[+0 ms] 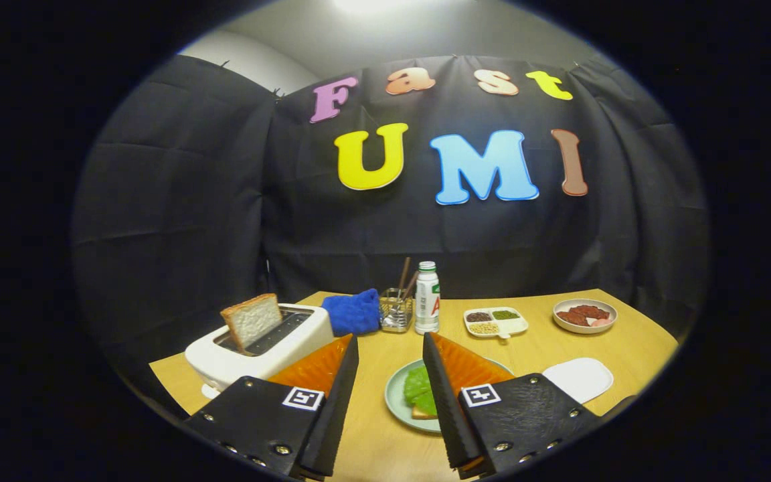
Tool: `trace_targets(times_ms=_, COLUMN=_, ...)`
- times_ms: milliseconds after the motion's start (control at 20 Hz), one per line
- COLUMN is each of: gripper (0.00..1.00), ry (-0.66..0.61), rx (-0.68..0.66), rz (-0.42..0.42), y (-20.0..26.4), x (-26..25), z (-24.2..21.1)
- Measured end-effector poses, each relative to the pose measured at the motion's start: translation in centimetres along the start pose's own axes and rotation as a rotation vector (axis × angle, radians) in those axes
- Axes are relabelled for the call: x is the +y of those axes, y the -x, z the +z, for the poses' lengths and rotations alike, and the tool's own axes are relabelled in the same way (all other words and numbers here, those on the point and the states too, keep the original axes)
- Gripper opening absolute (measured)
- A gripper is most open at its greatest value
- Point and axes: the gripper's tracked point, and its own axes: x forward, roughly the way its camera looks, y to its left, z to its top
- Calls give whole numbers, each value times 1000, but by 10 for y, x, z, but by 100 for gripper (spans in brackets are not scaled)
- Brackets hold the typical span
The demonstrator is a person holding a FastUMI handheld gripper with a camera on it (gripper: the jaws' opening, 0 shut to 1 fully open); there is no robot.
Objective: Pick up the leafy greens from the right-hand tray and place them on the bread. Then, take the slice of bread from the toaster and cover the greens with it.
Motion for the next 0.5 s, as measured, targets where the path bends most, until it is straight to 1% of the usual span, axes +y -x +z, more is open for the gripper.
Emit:
trace_targets(times_ms=150, gripper=60, ry=17, rx=11, rz=61, y=2, x=33, z=0)
trace_targets(times_ms=500, gripper=60, ry=40, rx=20, rz=124, y=-9, x=93, z=-1)
